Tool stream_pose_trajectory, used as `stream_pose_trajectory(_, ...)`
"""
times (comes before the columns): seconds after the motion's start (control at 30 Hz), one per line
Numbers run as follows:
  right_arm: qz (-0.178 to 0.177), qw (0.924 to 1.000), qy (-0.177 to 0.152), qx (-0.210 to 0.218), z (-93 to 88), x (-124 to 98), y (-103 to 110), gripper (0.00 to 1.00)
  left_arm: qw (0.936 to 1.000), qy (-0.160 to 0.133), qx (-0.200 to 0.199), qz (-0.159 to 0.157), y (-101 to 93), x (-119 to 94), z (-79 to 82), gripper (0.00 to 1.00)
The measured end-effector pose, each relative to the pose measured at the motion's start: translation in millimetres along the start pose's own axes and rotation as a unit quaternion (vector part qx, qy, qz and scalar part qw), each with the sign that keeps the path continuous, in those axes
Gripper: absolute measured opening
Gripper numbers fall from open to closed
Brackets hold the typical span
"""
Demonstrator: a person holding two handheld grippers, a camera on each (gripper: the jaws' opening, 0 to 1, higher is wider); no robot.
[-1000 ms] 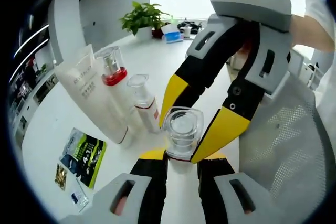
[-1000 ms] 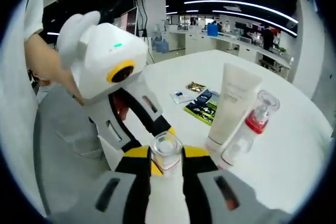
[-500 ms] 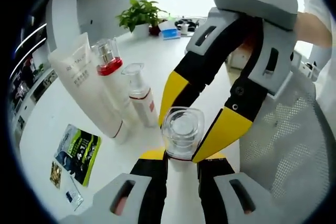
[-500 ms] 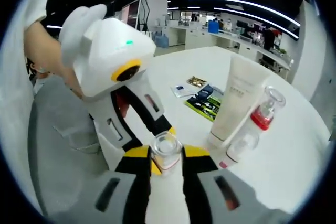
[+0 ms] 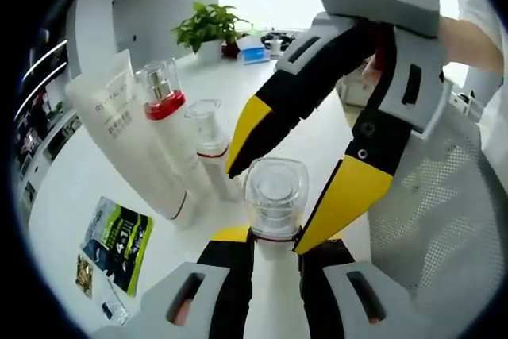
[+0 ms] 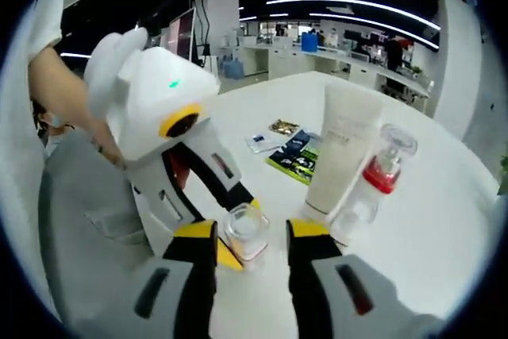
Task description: Arrange the skincare products in the storage area until every visible bottle or jar stands upright without overlapping.
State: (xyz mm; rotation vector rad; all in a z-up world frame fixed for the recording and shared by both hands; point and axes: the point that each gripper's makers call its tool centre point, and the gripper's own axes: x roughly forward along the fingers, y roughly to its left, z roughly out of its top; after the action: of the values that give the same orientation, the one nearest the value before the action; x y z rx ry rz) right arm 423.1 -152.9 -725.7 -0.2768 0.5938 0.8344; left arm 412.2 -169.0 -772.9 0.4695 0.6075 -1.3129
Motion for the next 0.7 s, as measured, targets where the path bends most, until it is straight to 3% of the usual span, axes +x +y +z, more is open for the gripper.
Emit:
stream_pose_trajectory(0.1,-0.011,0.9999,-0.003,0.005,0.2,-3,-7,0.46,1.0000,-0.002,0.003,-0.004,2.5,2,1.0,0.17)
stream_pose_trajectory(0.27,-0.021,0.9997,-0.005,0.015,-3.4,-9,-12,0.48,0.9999,-0.001,0.010,-0.007,8.0,5,4.3,0.17)
stream_pose_trajectory(0.53,-0.031,0.9988,0.006,0.036,-19.3,-18,-15,0.53,0.9998,0.002,0.016,-0.009,19.0,11,8.6,0.17)
stream_pose_trajectory(0.7,-0.043,0.9979,0.013,0.047,-30.9,-23,-20,0.63,0.9997,0.003,0.024,-0.008,26.5,17,13.0,0.17)
